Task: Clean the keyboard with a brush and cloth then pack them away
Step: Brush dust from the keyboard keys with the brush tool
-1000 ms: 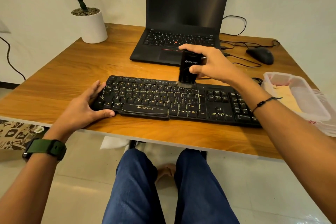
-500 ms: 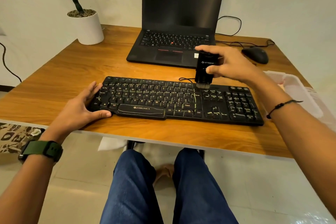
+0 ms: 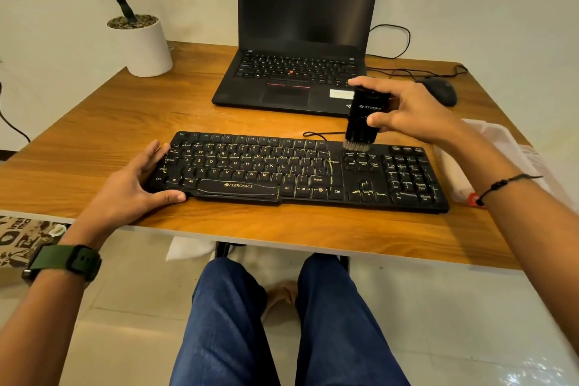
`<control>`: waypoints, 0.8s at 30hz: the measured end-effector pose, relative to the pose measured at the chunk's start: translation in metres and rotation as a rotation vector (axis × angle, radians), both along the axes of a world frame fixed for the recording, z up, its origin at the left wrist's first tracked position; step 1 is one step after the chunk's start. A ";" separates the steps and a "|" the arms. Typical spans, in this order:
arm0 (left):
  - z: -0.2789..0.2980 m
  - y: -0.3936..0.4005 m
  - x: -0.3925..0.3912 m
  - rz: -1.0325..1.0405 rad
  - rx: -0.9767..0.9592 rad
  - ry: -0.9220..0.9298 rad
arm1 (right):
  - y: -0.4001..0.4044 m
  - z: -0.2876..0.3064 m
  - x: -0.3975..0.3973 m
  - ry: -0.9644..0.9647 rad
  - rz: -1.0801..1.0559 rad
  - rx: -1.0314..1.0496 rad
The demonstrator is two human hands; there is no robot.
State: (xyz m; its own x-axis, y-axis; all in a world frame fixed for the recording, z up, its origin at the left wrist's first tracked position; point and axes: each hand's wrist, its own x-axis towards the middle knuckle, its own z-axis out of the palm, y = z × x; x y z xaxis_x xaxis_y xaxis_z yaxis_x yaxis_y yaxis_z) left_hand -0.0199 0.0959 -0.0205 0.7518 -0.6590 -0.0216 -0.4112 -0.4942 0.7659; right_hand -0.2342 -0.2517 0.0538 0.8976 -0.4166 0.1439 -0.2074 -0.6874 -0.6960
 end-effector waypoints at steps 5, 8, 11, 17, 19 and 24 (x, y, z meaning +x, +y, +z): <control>0.000 0.001 0.001 -0.011 0.007 -0.004 | -0.002 0.003 -0.005 -0.053 -0.035 0.105; -0.001 0.001 0.002 -0.008 0.022 -0.006 | 0.008 -0.003 0.004 -0.039 0.016 0.069; -0.001 0.001 0.002 -0.012 0.034 -0.030 | 0.015 -0.004 0.015 -0.024 0.053 -0.023; -0.004 0.000 0.002 -0.007 0.025 -0.049 | 0.009 0.009 0.016 0.157 0.096 -0.302; -0.004 0.000 0.003 -0.004 0.021 -0.024 | 0.002 0.012 0.010 0.205 0.087 -0.334; -0.007 0.001 0.007 -0.015 0.030 -0.061 | -0.015 0.018 -0.012 0.218 0.038 -0.276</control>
State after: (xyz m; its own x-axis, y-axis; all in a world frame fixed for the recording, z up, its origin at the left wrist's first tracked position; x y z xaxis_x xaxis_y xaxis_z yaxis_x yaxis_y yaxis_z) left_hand -0.0134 0.0969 -0.0271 0.7420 -0.6703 0.0041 -0.4647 -0.5099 0.7239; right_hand -0.2464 -0.2666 0.0723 0.9336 -0.3548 0.0496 -0.3017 -0.8535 -0.4249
